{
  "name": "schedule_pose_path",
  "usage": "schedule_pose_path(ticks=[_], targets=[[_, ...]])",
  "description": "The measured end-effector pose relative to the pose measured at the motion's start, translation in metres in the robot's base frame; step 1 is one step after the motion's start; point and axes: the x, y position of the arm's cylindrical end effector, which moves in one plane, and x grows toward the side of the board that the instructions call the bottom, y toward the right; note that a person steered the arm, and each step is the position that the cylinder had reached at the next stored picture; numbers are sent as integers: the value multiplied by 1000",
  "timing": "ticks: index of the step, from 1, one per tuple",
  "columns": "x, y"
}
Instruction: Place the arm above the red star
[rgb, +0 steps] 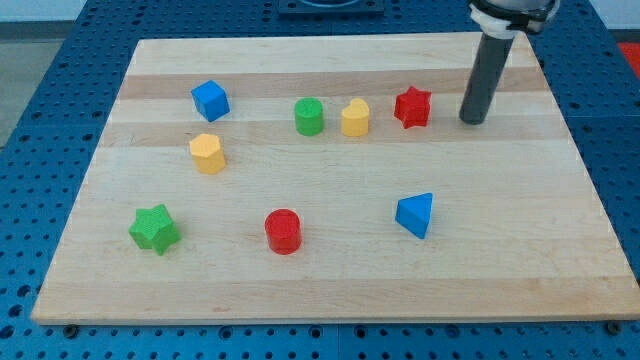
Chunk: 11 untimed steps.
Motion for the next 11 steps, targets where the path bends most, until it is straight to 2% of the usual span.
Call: schedule_pose_path(ticks=[1,2,3,4,5,6,7,8,10,11], targets=[[-9,48],[-14,-9],[-80,-45],[-135,-48],[-28,-37],[-50,-33],[-100,-16],[-104,68],[-103,-74],[-104,-40]])
